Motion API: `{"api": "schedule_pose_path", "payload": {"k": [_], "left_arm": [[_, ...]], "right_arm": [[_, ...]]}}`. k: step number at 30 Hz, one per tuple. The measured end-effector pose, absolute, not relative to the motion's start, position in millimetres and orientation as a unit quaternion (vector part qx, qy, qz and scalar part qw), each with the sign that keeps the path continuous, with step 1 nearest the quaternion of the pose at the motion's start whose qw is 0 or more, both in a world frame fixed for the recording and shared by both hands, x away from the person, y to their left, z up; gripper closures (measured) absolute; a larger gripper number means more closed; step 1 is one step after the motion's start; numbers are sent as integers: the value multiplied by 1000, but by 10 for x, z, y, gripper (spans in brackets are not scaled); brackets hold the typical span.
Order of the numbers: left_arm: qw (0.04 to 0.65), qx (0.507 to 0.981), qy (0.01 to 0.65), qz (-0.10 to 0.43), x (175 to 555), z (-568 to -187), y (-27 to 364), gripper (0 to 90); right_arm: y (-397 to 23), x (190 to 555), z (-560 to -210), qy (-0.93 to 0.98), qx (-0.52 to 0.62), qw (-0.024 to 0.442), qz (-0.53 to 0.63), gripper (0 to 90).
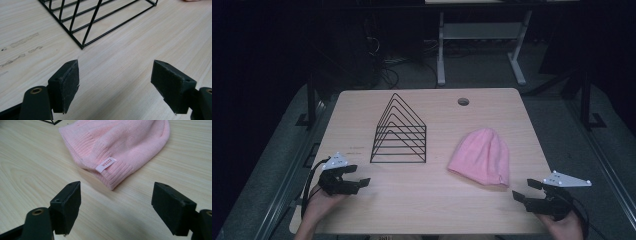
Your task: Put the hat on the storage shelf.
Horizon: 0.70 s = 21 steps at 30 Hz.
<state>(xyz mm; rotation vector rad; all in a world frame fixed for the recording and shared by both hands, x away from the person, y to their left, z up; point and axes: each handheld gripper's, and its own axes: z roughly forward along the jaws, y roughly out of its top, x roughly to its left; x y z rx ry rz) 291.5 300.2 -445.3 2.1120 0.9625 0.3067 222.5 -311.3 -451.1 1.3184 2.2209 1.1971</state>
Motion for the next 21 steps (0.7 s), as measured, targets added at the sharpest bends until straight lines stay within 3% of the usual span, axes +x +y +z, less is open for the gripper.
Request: {"api": "schedule_pose_path", "payload": {"k": [11, 21], "left_arm": [[388, 834, 375, 116, 2907, -4468, 2970, 222], [395, 827, 381, 119, 2925, -4466, 2985, 221]], "right_arm": [[-3069, 2224, -4465, 772, 456, 149, 418, 220], [-2984, 2462, -4289, 781, 441, 137, 420, 206]]}}
